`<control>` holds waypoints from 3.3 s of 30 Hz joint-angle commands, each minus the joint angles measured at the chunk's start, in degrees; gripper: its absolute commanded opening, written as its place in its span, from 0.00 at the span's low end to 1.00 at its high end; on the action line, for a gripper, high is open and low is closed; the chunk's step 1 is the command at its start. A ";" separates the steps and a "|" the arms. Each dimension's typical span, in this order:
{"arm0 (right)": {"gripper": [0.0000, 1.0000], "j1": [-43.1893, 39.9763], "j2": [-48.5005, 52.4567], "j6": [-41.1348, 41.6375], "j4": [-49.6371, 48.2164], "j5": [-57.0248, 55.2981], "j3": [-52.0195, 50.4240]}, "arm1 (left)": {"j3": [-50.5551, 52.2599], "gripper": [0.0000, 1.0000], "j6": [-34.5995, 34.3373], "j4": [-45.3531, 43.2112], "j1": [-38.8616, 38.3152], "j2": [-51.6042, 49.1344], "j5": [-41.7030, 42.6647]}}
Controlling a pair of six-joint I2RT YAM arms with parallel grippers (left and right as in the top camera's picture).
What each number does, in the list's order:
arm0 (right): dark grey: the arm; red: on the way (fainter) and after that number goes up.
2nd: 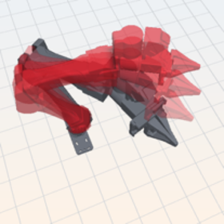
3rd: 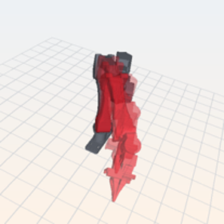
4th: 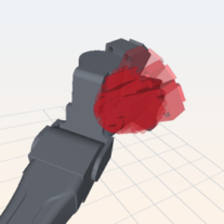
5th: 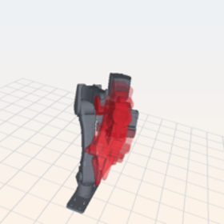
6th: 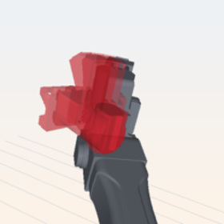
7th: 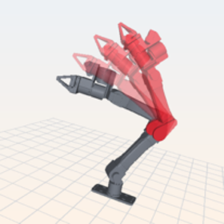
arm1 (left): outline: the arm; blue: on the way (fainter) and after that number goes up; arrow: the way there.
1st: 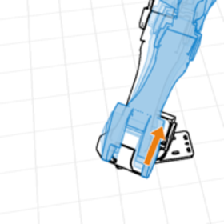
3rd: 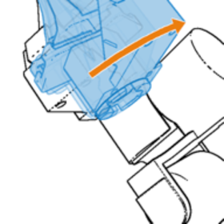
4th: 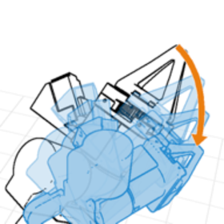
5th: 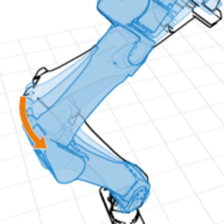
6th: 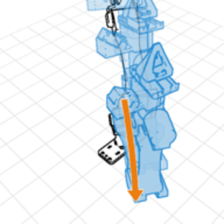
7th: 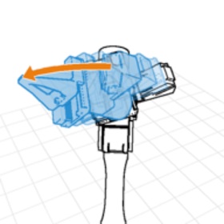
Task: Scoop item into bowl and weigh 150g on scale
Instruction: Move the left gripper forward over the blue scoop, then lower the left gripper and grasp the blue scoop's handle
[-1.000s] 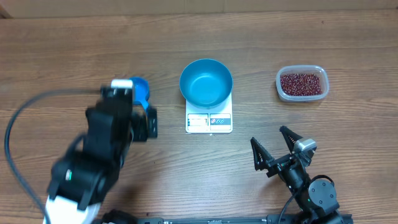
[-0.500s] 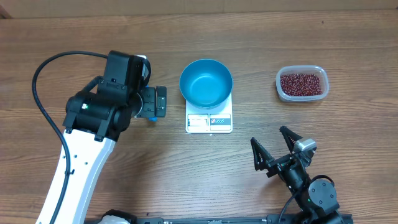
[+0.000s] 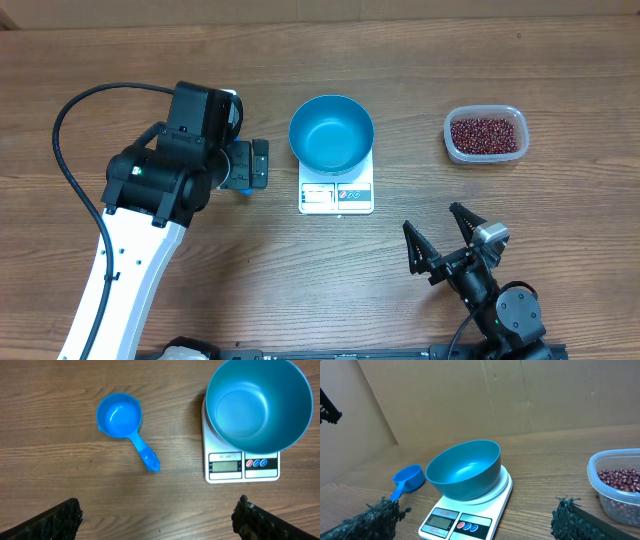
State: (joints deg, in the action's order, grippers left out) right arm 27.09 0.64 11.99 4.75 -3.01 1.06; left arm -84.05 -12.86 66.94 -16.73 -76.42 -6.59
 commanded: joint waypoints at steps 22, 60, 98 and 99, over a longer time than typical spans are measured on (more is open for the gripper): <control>1.00 0.28 -0.48 -0.02 -0.26 -0.35 -0.61 | -1.66 1.00 -25.66 -3.10 4.90 -25.35 0.20; 1.00 0.28 -0.48 -0.02 -0.26 -0.35 -0.61 | -1.40 0.83 -31.91 -10.36 7.21 -36.76 0.35; 1.00 0.28 -0.48 -0.02 -0.26 -0.35 -0.61 | 6.67 0.91 -32.00 -19.28 8.13 -36.79 -0.17; 1.00 0.26 -0.48 -0.02 -0.26 -0.35 -0.61 | 6.67 0.91 -32.00 -19.28 8.15 -36.79 -0.22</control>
State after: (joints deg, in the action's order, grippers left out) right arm 27.09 0.64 11.97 4.73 -3.01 1.06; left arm -78.02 -44.66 47.94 -8.88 -112.79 -6.24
